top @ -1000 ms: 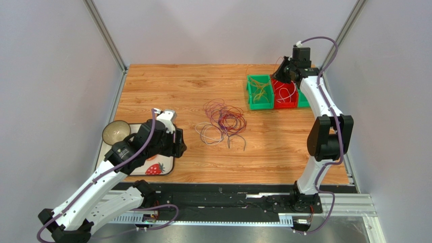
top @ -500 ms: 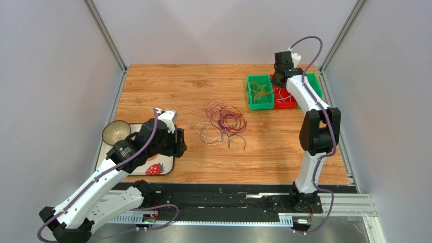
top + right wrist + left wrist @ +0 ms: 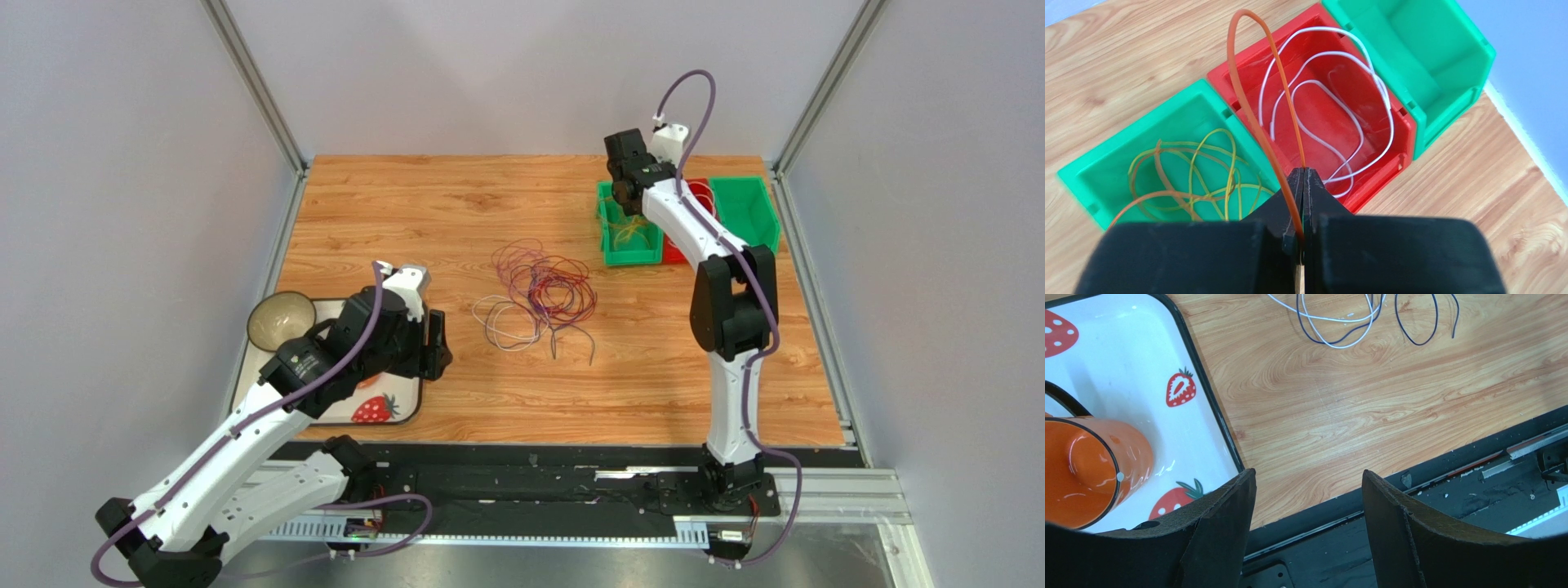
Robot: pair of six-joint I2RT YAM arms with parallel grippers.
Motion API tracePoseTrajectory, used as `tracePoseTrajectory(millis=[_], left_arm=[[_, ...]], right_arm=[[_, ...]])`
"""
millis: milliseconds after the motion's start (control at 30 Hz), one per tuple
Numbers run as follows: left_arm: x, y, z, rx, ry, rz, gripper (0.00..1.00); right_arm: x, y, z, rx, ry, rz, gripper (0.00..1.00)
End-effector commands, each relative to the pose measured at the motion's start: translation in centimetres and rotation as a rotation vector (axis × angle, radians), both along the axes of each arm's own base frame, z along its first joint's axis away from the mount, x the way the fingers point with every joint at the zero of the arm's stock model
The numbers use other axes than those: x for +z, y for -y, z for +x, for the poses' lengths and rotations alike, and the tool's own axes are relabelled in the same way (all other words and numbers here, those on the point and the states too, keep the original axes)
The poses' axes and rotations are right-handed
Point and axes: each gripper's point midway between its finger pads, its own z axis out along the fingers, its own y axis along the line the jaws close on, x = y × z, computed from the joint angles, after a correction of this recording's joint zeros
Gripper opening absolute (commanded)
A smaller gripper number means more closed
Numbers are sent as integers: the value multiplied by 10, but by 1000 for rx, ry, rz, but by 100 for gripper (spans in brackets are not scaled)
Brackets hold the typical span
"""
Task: Untangle the cables
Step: Place the cable in the bin.
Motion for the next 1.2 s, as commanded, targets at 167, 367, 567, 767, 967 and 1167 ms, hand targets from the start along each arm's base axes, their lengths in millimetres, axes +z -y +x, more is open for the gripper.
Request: tracePoseTrajectory(millis=[167,367,567,767,967,1167], left_arm=[[0,-1,2,14,0,0,72],[0,-1,2,18,-2,2,72],[-1,-1,3,19,-2,4,72],[0,-1,2,20,-2,2,72],[0,-1,2,19,-1,0,72],[0,-2,2,19,1,1,72]], right_arm=[[19,48,2,-230,76,-82,0],[20,44,5,-237,90,-72,0],[5,7,4,-135,75,-74,0],[-23,-22,6,-52,28,-26,0],[-37,-39,15,12,14,22,0],[-63,-49,30,72,-31,76,0]])
